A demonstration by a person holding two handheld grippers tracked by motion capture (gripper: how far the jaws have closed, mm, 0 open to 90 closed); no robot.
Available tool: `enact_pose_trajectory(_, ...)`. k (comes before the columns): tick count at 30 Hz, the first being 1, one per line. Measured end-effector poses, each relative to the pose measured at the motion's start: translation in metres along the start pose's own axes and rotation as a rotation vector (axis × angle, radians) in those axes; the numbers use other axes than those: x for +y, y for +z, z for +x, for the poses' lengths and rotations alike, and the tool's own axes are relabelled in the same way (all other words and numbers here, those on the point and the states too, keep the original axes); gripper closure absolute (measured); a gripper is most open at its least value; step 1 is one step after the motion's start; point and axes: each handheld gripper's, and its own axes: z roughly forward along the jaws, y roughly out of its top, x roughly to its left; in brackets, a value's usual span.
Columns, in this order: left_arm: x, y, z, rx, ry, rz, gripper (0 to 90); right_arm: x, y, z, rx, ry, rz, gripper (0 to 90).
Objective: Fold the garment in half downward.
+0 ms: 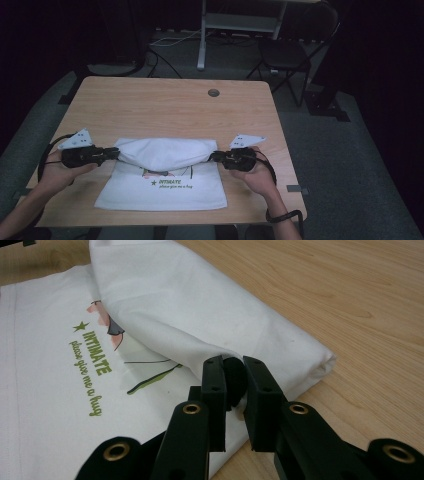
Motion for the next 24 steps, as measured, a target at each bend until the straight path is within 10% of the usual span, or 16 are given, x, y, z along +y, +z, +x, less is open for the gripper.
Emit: enact_pose_trajectory(24,-0.007,-0.011,-0.016,-0.01,0.023,-0.005,81.8,-0.004,-0.007,0.011,0.015,-0.014,-0.01,80.8)
